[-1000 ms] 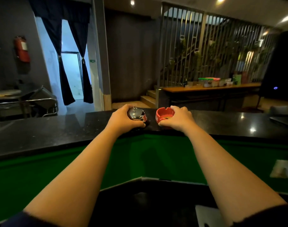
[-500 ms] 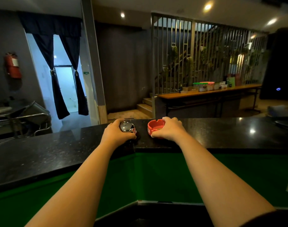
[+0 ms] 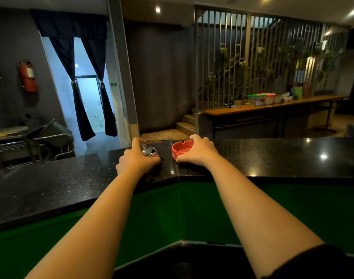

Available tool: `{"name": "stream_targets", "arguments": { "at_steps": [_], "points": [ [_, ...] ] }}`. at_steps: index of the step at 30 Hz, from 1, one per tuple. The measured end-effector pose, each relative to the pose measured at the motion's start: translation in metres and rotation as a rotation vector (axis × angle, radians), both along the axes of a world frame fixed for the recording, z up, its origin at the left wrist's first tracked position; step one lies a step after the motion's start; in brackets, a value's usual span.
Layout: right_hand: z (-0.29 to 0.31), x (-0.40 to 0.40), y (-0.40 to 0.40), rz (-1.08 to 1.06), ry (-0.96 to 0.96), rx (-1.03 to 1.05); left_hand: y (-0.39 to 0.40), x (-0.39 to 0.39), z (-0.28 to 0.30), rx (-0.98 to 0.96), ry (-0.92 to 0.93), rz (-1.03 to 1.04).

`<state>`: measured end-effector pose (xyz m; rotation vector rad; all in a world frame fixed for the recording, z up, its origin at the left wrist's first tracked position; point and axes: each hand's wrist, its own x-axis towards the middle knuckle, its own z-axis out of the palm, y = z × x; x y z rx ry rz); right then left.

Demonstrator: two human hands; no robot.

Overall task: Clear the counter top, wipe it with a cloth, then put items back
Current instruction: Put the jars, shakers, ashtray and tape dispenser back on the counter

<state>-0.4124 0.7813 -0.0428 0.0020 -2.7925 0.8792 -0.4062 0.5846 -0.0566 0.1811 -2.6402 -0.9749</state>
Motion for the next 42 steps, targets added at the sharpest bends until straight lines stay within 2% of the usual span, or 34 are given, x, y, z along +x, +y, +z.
{"name": "stream_targets", "arguments": {
  "at_steps": [16,21,24,27,30,33,36,42],
  "points": [
    [-0.008,-0.017,-0.032,0.072,0.004,-0.031,-0.038,0.002,-0.012,0.052,-0.012,0.052],
    [-0.004,-0.001,-0.032,0.008,-0.153,-0.002,-0.033,0.012,-0.006,0.058,-0.036,0.073],
    [-0.008,0.022,-0.041,-0.114,-0.221,0.094,-0.033,0.034,-0.004,0.017,-0.085,0.107],
    [-0.020,0.060,-0.054,-0.179,-0.158,0.302,-0.043,0.074,-0.009,-0.232,-0.097,0.097],
    [-0.038,0.105,-0.066,-0.090,-0.008,0.355,-0.061,0.132,-0.024,-0.457,0.055,-0.011],
    [-0.065,0.159,-0.091,0.043,0.089,0.258,-0.089,0.198,-0.045,-0.466,0.207,-0.088],
    [-0.104,0.224,-0.131,0.137,0.139,0.113,-0.129,0.265,-0.079,-0.392,0.279,-0.081],
    [-0.194,0.340,-0.218,0.347,-0.021,-0.039,-0.230,0.401,-0.166,-0.262,0.215,0.064]
  ]
}}
